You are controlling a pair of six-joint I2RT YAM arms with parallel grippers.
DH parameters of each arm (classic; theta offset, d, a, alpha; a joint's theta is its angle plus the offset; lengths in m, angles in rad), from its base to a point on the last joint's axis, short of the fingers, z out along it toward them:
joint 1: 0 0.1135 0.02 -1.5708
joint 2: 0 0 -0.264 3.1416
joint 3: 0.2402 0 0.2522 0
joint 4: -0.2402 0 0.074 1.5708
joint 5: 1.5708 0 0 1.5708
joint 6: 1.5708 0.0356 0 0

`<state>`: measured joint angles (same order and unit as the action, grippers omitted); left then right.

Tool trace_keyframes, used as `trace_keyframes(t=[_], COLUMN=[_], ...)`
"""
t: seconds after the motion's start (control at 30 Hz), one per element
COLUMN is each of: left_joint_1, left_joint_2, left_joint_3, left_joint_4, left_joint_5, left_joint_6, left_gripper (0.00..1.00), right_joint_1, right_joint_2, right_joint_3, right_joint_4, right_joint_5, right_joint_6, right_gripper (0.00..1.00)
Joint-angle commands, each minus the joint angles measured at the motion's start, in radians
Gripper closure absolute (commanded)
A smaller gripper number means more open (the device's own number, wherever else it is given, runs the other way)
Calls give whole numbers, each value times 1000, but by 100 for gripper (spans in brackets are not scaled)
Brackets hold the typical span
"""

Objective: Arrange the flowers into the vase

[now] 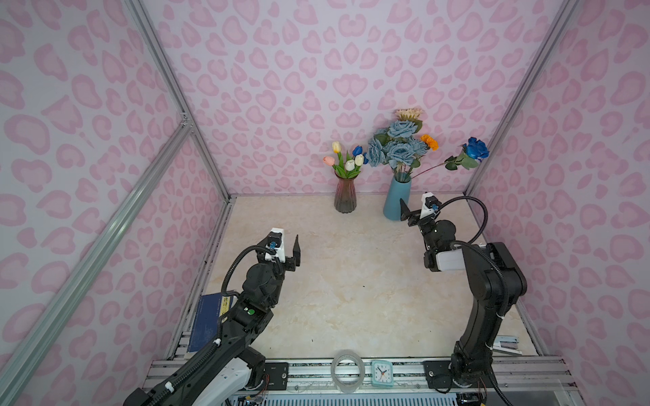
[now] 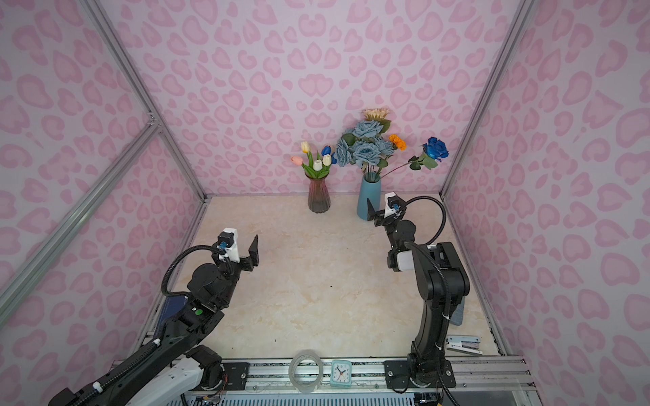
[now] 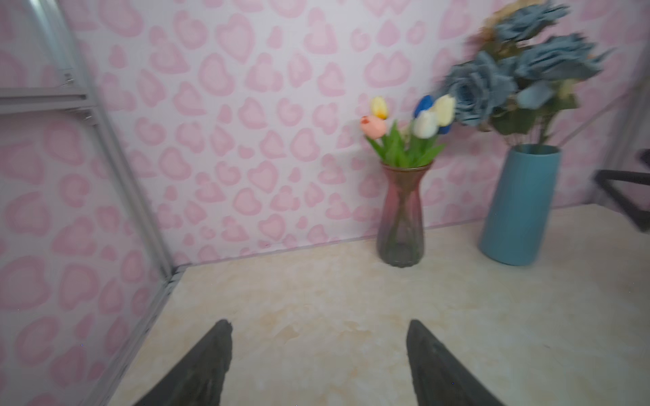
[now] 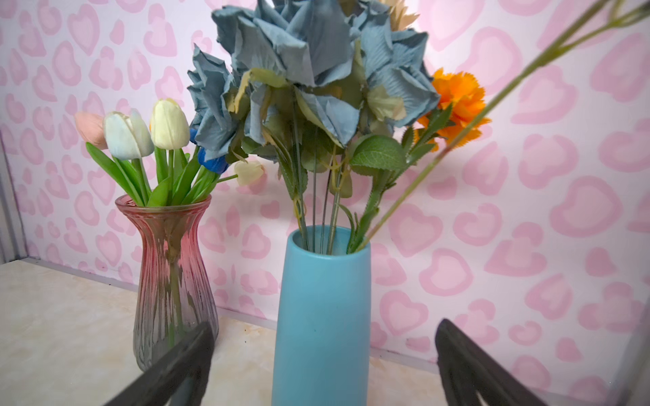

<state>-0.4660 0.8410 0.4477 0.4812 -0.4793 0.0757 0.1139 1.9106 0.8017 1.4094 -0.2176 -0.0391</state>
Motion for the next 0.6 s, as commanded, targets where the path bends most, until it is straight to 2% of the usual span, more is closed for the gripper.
trace_keyframes(t=[0.0, 0.07, 0.17, 0.27, 0.33, 0.4, 0.47, 0.57], left_joint_1=[70, 144, 201, 252, 280, 292, 296, 302], left_joint_2=[42, 72, 121, 195, 239, 272, 304, 356], left_joint_3=[-11, -22, -52, -73, -76, -88, -95, -111], left_joint_4=[17, -11, 15, 52, 54, 77, 98, 132], left_joint_5=[-243, -188, -223, -231, -209, -182, -170, -214], left_joint_6=[-77, -89, -87, -98, -134, -150, -149, -153], left_gripper=[12, 12, 12, 11, 11, 11, 11, 11], right_joint_1=[29, 60, 109, 162, 184, 201, 213, 212], right_joint_2=[-75, -168, -331, -450, -493, -550, -598, -585], right_joint_3=[-110, -190, -262, -254, -250, -299, -378, -393], right_joint_4=[76, -9, -255, -561, -691, -703, -622, -641], right_joint_5=[107, 208, 350, 517, 650, 755, 784, 850], right_joint_6=[-66, -91, -96, -77, -32, 3, -17, -34], right_gripper=[3, 3, 3, 3, 3, 5, 7, 7])
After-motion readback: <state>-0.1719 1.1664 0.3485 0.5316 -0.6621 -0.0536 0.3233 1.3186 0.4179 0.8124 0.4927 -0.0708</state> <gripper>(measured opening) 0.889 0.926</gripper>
